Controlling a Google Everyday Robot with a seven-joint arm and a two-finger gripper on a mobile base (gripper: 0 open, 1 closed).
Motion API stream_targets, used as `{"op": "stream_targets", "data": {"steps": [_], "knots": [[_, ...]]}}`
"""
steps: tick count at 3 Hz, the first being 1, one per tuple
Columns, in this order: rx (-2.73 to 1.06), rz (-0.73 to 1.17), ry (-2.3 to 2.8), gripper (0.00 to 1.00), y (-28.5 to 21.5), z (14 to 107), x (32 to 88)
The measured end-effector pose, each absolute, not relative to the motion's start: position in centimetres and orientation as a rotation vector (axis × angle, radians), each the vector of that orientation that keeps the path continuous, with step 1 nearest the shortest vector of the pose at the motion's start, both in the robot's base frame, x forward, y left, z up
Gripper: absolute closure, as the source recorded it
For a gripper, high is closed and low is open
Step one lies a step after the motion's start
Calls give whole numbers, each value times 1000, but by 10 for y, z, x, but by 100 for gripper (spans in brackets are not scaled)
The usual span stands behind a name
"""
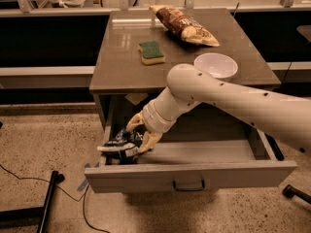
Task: Pick blue chip bag from top drawer and place on counter
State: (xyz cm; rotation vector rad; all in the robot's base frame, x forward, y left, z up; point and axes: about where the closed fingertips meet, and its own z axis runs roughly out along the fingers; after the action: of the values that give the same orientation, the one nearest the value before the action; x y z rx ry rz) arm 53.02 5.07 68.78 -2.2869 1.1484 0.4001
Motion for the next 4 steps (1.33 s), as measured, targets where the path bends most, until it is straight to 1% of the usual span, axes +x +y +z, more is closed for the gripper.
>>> {"op": "stream_targets", "data": {"steps": [1,2,3,4], "knots": [[-2337,438,1116,49,62,675,530],[-2375,478,1070,45,69,669,527],[-2388,501,1039,44,73,669,525],[-2379,531,1035,25,76,669,525]]}}
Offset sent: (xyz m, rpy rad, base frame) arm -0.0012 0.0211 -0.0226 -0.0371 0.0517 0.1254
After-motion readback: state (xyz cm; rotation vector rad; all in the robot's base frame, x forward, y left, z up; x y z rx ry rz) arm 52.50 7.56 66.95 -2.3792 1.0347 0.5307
